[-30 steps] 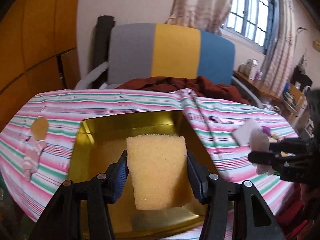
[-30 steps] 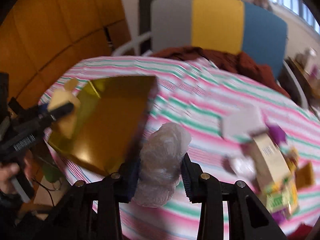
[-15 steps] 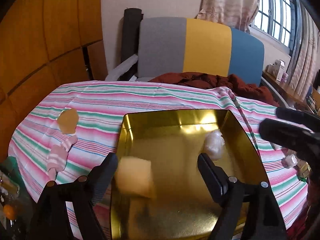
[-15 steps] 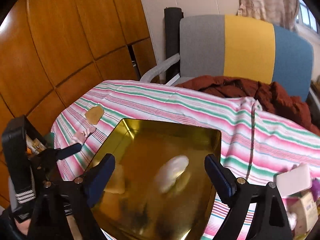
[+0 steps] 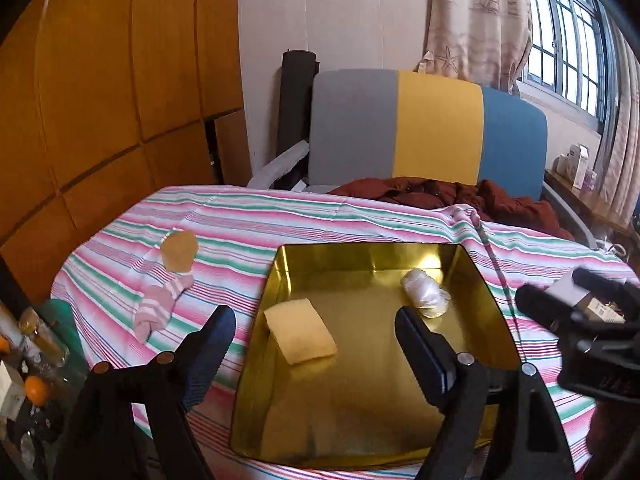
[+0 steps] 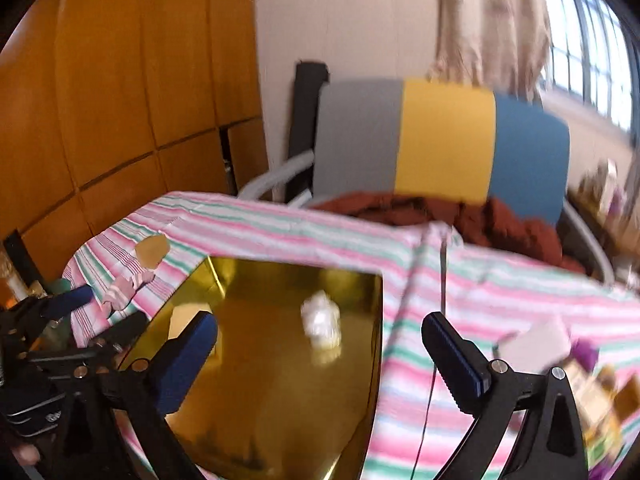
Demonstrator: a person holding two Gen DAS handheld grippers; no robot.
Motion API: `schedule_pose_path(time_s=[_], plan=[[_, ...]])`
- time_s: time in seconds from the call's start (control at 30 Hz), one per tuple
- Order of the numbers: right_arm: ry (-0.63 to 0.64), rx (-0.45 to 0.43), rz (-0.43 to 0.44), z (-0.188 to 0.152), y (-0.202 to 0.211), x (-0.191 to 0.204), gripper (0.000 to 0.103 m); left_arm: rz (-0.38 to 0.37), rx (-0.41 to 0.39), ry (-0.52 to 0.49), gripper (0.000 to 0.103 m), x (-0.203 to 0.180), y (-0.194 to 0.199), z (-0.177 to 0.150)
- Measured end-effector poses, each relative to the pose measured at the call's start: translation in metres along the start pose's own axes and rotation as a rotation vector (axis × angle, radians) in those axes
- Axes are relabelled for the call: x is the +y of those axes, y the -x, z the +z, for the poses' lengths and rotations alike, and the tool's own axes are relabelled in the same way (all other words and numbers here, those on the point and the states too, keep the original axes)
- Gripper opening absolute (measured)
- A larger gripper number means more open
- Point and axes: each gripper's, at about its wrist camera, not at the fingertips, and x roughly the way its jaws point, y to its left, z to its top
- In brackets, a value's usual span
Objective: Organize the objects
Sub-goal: 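Carry both items over the gold tray and open both tools to drop them, then move both tools from the tray back toward the items on the cloth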
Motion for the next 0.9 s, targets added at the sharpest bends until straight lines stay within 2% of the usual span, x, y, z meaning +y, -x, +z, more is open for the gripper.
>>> schedule_pose_path(time_s=[0.1, 0.3, 0.43, 0.67, 0.8, 0.9], plan=[[-0.043, 0.030, -0.007, -0.013, -0.002, -0.008, 0.103, 0.020, 0.000, 0.008, 0.084, -0.002, 0.001, -0.005], [-0.042, 0.021, -0.038, -0.033, 0.006, -0.017, 0.103, 0.022, 0.017, 0.014, 0.084, -0.008, 0.000, -0.014], [-0.070, 0.018, -0.047, -0.039, 0.014, -0.026, 0.103, -0.016, 0.033, 0.007, 0.084, -0.016, 0.000, -0.018], [-0.070, 0.011, -0.090, -0.050, 0.025, -0.038, 0.103, -0.039, 0.033, -0.065, 0.084, -0.040, 0.004, -0.020], [-0.089, 0.013, -0.123, -0.056, 0.030, -0.051, 0.103, -0.105, 0.050, -0.089, 0.084, -0.053, 0.004, -0.022], [-0.110, 0.017, -0.148, -0.061, 0.034, -0.063, 0.103, -0.116, 0.052, -0.109, 0.084, -0.063, 0.004, -0.025]])
